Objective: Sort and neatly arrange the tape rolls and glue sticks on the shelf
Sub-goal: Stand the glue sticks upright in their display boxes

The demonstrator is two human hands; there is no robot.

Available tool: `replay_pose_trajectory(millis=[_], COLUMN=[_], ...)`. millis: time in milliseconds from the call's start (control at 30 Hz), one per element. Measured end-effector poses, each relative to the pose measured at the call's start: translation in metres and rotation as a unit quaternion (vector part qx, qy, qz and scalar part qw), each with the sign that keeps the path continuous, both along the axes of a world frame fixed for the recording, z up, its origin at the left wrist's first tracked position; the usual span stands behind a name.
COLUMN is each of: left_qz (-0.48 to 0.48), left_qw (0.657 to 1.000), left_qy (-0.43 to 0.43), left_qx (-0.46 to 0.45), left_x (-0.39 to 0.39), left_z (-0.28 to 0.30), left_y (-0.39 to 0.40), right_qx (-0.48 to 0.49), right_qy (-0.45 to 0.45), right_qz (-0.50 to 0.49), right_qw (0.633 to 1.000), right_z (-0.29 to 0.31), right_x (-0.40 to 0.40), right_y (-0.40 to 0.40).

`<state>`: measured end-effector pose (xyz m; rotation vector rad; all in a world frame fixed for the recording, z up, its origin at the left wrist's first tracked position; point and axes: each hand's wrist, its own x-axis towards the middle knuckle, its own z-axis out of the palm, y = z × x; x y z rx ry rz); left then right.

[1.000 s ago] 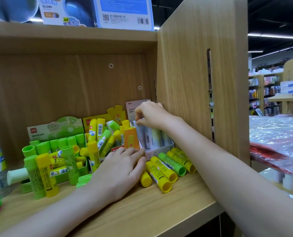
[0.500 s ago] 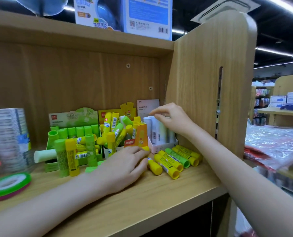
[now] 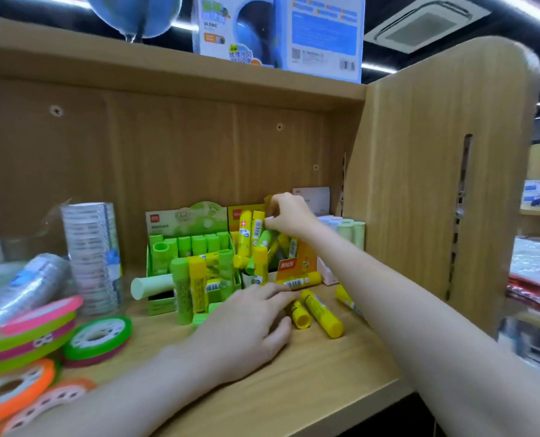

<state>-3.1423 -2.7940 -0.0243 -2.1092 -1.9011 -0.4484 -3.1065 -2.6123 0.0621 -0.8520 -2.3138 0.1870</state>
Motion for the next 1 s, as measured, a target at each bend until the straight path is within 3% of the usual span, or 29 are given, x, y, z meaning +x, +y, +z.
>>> replay_pose_trajectory(millis=[100, 233, 367, 400, 533, 700, 800, 1000], left_qz=[-0.009, -0.024, -0.024, -0.025, -0.022, -0.026, -0.025, -0.023], left_qw=[1.000, 1.000, 1.000, 1.000, 1.000, 1.000, 1.000, 1.000], left_qy=[0.001, 0.005, 0.008, 0.009, 0.009, 0.007, 0.003, 0.004], left_qx=[0.001, 0.009, 0.010, 0.011, 0.009, 0.006, 0.009, 0.011], left_x=[0.006, 0.005, 0.004, 0.003, 0.004, 0.004, 0.004, 0.006], left_z=[0.004, 0.003, 0.002, 0.002, 0.002, 0.003, 0.003, 0.004], left_y=[-0.005, -0.004, -0.002, -0.002, -0.001, -0.002, -0.002, -0.003], right_qx=[-0.050, -0.067, -0.199, -0.201, -0.047, -0.059, -0.095, -0.181], right_qy=[0.126, 0.315, 0.448, 0.456, 0.325, 0.199, 0.165, 0.266], right_qz=[-0.001, 0.060, 0.136, 0.141, 0.084, 0.012, 0.060, 0.151], right_qw=[0.991, 0.945, 0.861, 0.856, 0.941, 0.978, 0.980, 0.935], right_z=[0.006, 0.026, 0.038, 0.039, 0.023, -0.020, -0.036, -0.038], right_x=[0.004, 0.025, 0.047, 0.054, 0.087, 0.119, 0.131, 0.142], right_y=[-0.002, -0.008, -0.011, -0.011, -0.011, -0.007, -0.010, -0.023])
